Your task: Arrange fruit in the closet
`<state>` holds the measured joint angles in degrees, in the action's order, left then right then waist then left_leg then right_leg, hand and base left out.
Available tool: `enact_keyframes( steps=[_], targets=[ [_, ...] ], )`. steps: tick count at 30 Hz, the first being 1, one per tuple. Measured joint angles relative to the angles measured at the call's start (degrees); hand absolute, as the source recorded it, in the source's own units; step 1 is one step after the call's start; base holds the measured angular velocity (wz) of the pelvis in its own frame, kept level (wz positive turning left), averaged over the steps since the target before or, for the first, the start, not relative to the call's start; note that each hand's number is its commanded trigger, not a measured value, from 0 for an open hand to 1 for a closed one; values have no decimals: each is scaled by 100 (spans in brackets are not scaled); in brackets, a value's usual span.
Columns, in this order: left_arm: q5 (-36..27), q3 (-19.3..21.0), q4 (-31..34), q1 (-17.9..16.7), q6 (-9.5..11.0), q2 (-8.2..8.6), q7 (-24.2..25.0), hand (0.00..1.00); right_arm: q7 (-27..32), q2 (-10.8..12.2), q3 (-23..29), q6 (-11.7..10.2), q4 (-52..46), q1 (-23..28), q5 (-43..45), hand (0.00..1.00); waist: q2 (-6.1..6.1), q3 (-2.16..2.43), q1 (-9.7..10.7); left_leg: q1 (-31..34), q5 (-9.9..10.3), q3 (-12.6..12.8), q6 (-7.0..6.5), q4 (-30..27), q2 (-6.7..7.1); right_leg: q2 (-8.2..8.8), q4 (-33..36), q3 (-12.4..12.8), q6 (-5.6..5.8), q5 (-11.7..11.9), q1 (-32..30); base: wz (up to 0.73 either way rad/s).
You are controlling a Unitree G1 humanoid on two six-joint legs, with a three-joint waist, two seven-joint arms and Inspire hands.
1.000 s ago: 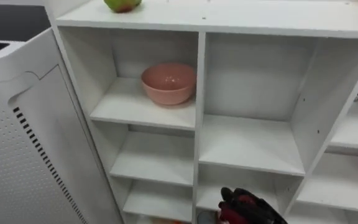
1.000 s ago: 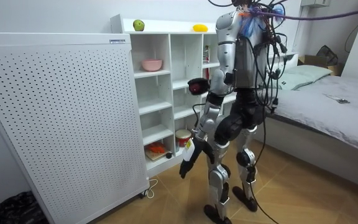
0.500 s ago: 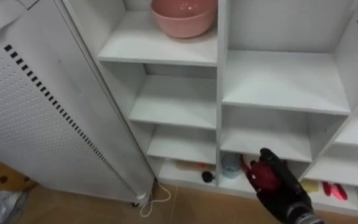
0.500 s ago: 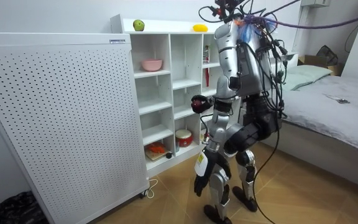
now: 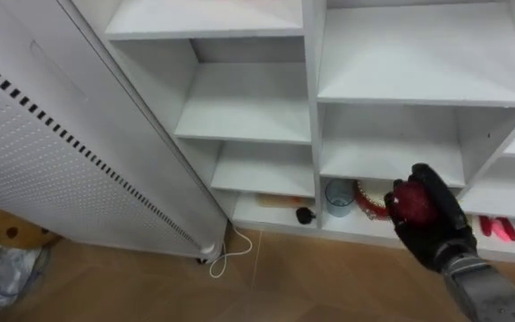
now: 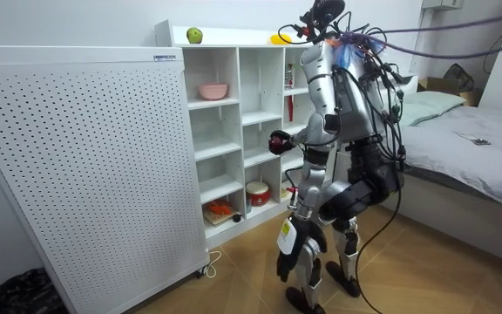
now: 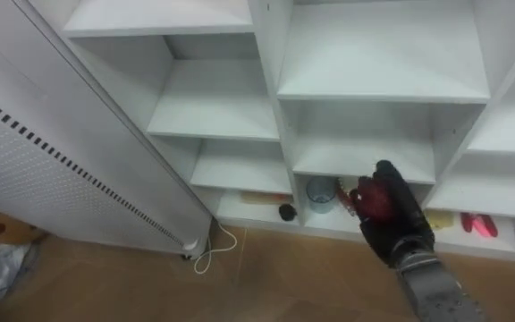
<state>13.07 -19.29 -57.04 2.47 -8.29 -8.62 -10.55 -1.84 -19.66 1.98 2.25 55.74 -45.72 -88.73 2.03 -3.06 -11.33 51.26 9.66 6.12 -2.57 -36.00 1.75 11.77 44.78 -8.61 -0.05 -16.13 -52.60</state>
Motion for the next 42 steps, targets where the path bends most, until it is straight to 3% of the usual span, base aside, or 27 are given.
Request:
enact_keyframes(
  steps=[3, 8, 18, 26, 29, 42],
  targets=[
    [0, 5, 131, -74, 1, -10, 0, 0, 46, -36, 170, -90, -224, -35, -152, 0, 6, 6, -22, 68, 0, 9, -1, -120, 1, -8, 85, 10, -7, 3, -56, 1],
    [-15, 2, 216, -306, 5, -16, 0, 0, 68, -50, 338, -243, -234, -68, -296, 0, 43, 103, -17, 109, 17, 5, -12, -253, -20, 14, 153, -40, -21, -3, -52, 0],
    [-163, 5, 191, -493, -1, -151, -21, 0, 314, -54, 672, -317, -234, -162, -353, 0, 109, 147, -26, 114, 50, 17, -46, -351, -13, 38, 221, -27, -17, -4, -44, 0],
    [-165, 4, 195, -518, -1, -152, -58, 0, 555, -88, 674, -355, -234, -162, -355, 0, 109, 148, -23, 108, 54, 55, -51, -352, -24, 51, 264, -23, -20, -7, -59, 0],
    [-161, 4, 195, -521, -1, -161, -59, 0, 557, -91, 676, -366, -234, -163, -358, 0, 109, 148, -23, 106, 65, 213, -70, -356, -113, 47, 280, -25, -25, -13, -59, 0],
    [-161, 0, 196, -525, -1, -163, -55, 0, 550, -148, 679, -387, -189, -161, -475, 0, 108, 146, -17, 77, 80, 256, -76, -341, -144, 44, 289, -25, -40, -36, -51, 0]
  ],
)
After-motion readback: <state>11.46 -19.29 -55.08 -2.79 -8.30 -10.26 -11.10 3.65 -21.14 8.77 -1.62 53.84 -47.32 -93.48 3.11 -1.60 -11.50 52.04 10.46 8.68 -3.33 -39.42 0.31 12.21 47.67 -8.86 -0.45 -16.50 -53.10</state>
